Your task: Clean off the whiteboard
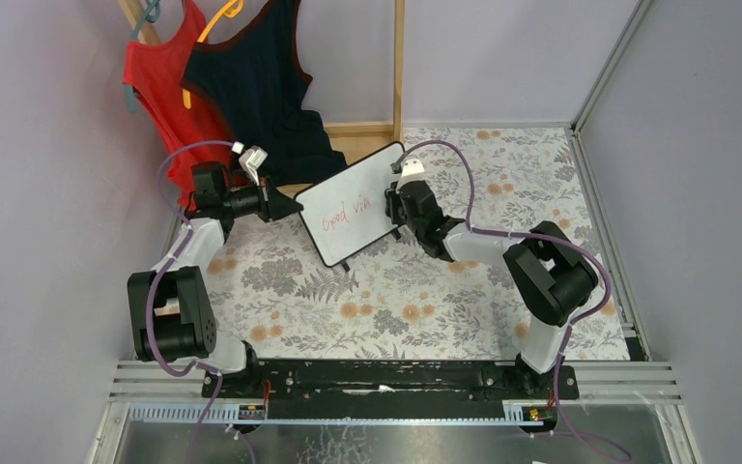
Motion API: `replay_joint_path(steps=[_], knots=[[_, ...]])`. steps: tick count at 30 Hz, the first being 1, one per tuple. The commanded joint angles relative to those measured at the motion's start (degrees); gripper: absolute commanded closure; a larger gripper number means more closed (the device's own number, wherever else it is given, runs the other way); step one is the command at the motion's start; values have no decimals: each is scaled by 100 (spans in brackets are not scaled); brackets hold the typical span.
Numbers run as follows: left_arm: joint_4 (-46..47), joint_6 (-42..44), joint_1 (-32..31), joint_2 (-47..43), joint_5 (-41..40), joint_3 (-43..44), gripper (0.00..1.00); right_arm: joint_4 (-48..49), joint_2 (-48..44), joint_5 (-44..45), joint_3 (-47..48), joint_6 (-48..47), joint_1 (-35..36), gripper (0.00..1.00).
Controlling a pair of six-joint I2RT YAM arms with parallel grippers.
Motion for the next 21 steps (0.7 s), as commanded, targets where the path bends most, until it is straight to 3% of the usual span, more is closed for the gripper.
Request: replay_joint_path(steps=[1,13,21], knots=[[39,234,29,-128,-124,94,100,348,-234,-298,248,136,318,100],[41,232,28,-139,-127,88,100,420,-26,-468,679,222,853,100],[10,253,27,-142,-130,85,100,99,155,158,921,-217,848,100]])
